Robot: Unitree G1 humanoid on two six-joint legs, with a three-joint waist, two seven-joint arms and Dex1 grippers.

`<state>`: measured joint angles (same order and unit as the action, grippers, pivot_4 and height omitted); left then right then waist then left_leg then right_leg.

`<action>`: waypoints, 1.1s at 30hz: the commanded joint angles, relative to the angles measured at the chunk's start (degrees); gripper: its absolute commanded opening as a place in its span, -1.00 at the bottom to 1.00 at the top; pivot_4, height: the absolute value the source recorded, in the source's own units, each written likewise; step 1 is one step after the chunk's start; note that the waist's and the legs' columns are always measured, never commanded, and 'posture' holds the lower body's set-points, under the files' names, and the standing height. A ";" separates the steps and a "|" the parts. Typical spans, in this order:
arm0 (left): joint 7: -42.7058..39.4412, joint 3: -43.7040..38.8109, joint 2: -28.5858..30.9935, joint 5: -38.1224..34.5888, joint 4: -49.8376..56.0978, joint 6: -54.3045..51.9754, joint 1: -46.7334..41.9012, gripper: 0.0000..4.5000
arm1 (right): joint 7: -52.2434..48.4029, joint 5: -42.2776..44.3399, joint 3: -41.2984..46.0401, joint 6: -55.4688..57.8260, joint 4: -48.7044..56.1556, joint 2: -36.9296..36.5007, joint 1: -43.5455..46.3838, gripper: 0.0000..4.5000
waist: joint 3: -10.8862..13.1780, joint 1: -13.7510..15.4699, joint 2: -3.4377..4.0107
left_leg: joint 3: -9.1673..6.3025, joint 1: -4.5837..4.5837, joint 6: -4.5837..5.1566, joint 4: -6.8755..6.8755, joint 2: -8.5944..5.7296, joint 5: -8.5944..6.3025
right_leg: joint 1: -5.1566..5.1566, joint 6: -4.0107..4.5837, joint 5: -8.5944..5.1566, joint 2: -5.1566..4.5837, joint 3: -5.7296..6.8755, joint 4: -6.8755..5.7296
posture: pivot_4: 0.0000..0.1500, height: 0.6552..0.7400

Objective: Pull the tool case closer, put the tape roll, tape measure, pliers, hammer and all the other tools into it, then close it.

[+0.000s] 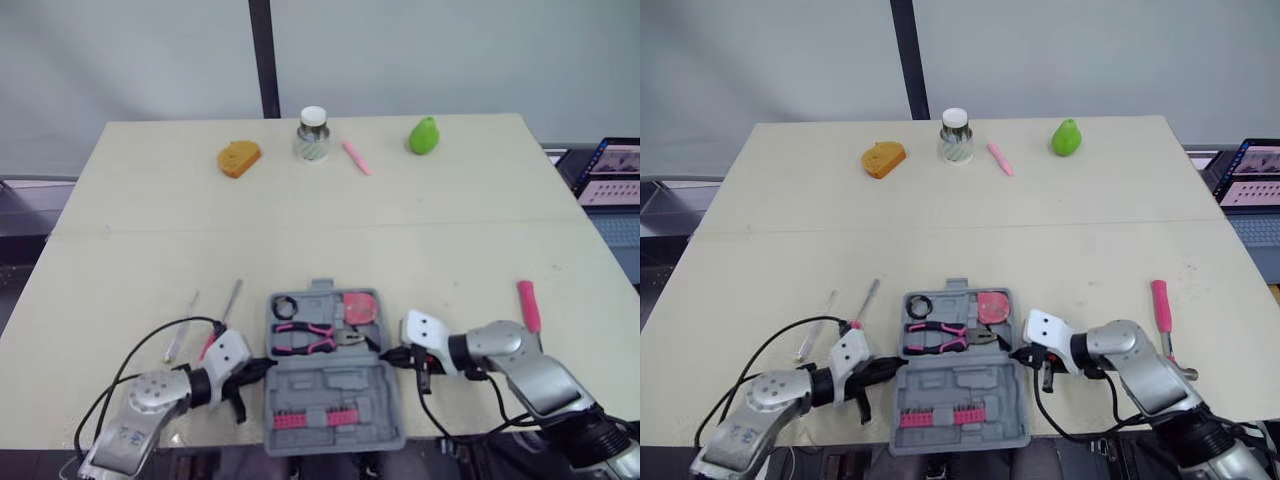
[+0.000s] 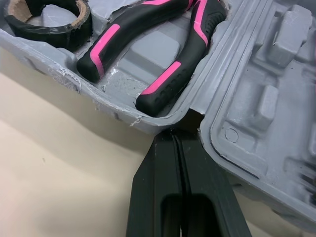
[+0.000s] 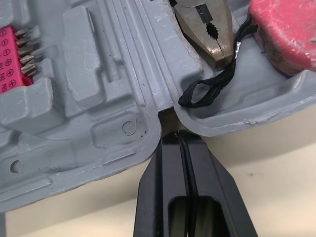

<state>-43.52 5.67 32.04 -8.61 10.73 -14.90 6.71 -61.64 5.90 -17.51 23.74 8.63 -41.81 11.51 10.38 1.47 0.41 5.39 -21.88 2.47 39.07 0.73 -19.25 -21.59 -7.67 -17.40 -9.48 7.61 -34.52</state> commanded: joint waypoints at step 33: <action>2.19 1.16 -3.62 3.22 -8.64 3.25 -8.60 -0.99 | 3.76 -1.33 2.02 -1.88 -4.08 3.86 4.06 -0.99 | 0.00 -0.06 0.00 | -0.01 0.02 0.01 0.00 -0.03 0.09 | 0.03 -0.02 0.01 0.02 0.01 -0.17 | 1.00 1.00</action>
<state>-43.32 6.96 29.08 -6.44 3.39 -11.83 -1.03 -58.18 3.91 -15.46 22.93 3.59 -39.09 14.89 10.38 1.42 0.41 5.37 -21.86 2.48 39.07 0.70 -19.16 -21.56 -7.68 -17.39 -9.46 7.62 -34.71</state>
